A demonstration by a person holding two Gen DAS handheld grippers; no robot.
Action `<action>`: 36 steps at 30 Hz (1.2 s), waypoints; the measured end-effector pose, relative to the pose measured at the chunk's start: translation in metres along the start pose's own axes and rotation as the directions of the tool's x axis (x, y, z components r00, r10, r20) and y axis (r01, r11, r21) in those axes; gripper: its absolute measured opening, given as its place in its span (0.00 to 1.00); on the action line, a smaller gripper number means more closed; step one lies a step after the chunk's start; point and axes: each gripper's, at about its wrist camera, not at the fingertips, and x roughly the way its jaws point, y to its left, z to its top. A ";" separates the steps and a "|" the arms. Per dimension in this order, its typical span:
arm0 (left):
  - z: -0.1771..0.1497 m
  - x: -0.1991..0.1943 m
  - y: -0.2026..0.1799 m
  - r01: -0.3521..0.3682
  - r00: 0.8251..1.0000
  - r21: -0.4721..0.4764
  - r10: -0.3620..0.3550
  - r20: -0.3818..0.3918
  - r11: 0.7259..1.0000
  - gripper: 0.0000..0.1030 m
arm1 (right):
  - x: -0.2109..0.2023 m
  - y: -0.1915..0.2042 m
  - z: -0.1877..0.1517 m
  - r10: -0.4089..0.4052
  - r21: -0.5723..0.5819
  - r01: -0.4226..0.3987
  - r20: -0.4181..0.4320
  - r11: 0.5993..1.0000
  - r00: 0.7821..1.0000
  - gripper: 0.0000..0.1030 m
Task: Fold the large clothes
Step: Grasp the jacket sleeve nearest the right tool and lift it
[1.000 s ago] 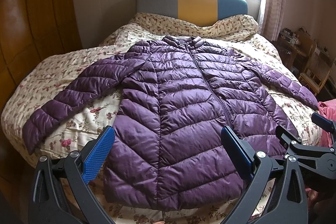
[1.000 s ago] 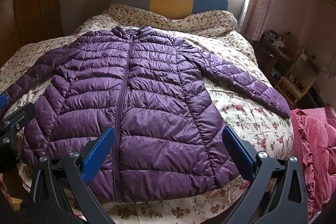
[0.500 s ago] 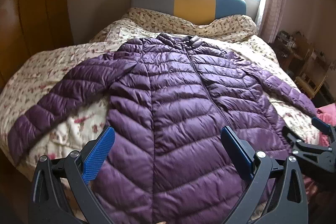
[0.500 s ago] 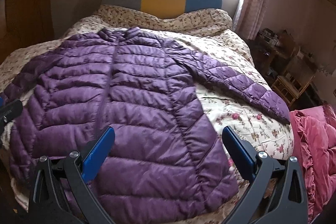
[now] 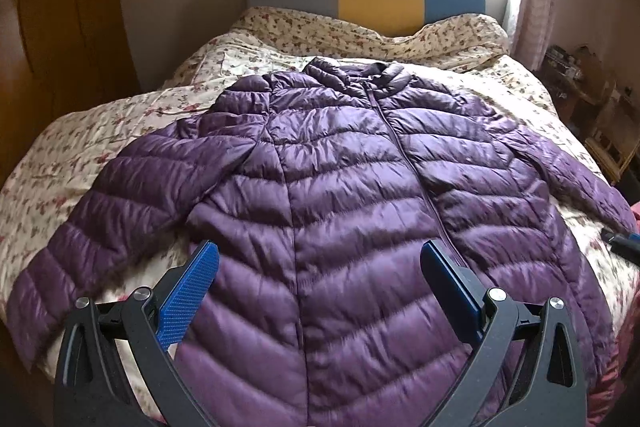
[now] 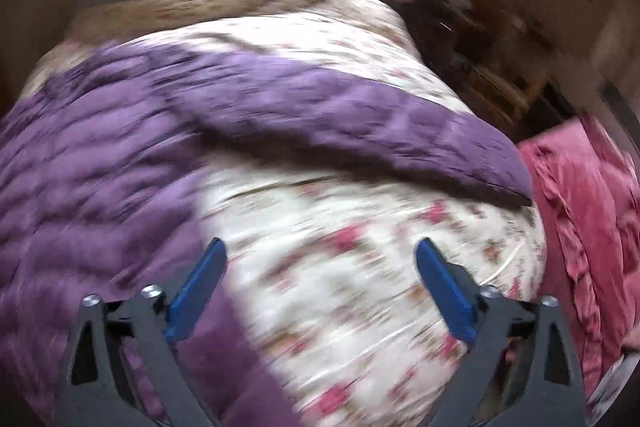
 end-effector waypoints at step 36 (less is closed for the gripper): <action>0.060 0.140 0.049 -0.048 0.995 -0.096 0.039 -0.093 0.994 0.81 | 0.058 -0.093 0.154 0.086 0.336 -0.065 -0.048 0.940 0.995 0.12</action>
